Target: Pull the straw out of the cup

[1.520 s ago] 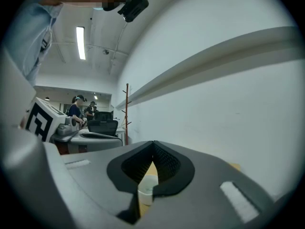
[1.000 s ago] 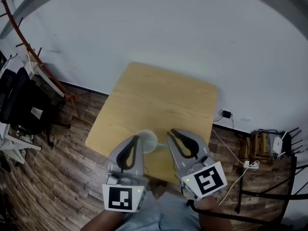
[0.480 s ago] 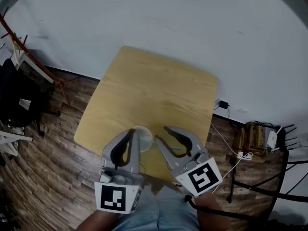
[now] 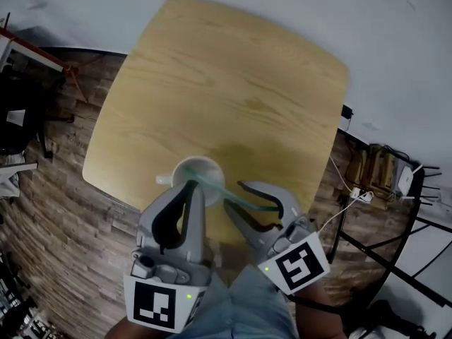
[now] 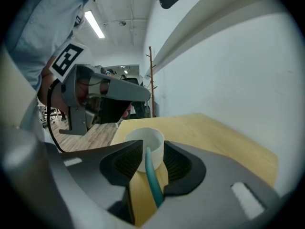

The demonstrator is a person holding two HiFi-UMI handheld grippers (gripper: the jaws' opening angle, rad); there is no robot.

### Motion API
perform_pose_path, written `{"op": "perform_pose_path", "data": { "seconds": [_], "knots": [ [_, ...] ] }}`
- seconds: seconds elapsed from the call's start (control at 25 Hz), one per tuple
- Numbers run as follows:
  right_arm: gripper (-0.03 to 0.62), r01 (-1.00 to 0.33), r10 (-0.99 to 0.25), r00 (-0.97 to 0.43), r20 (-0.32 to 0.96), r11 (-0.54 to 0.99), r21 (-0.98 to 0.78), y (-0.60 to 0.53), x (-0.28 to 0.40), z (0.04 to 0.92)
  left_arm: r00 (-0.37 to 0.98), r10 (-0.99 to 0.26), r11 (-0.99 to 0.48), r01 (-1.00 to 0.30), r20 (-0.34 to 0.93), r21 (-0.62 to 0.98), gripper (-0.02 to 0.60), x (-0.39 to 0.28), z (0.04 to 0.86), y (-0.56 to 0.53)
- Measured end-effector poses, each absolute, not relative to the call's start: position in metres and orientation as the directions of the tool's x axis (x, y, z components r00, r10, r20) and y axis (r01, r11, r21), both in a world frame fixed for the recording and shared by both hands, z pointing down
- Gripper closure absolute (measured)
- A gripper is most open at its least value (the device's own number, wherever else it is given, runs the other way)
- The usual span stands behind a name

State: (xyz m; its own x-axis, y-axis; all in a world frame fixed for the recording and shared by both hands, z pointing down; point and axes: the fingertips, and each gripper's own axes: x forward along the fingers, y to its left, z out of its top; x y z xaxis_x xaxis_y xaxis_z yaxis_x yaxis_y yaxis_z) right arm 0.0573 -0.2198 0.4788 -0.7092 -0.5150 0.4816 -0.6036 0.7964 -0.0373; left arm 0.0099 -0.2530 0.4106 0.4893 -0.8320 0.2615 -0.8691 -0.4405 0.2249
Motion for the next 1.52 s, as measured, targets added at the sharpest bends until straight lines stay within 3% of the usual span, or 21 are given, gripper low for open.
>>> {"op": "perform_pose_path", "data": {
  "seconds": [0.32, 0.56, 0.84, 1.24, 1.52],
  "knots": [
    [0.464, -0.583, -0.462, -0.713, 0.528, 0.809, -0.080, -0.209, 0.048, 0.505, 0.474, -0.827, -0.413, -0.877, 0.302, 0.247, 0.566, -0.004, 0.432, -0.256],
    [0.548, -0.614, -0.484, -0.692, 0.536, 0.785, -0.083, -0.210, 0.051, 0.511, 0.467, -0.825, -0.394, -0.879, 0.319, 0.269, 0.566, -0.009, 0.438, -0.258],
    [0.556, -0.621, -0.498, -0.685, 0.532, 0.781, -0.070, -0.207, 0.048, 0.501, 0.479, -0.830, -0.421, -0.874, 0.286, 0.244, 0.566, -0.012, 0.425, -0.257],
    [0.559, -0.684, -0.604, -0.679, 0.418, 0.727, -0.060, -0.212, 0.050, 0.436, 0.481, -0.854, -0.445, -0.873, 0.200, 0.199, 0.566, -0.021, 0.376, -0.255],
    [0.559, -0.743, -0.713, -0.646, 0.271, 0.669, -0.013, -0.223, 0.053, 0.361, 0.492, -0.865, -0.476, -0.867, 0.100, 0.147, 0.566, -0.023, 0.321, -0.250]
  ]
}}
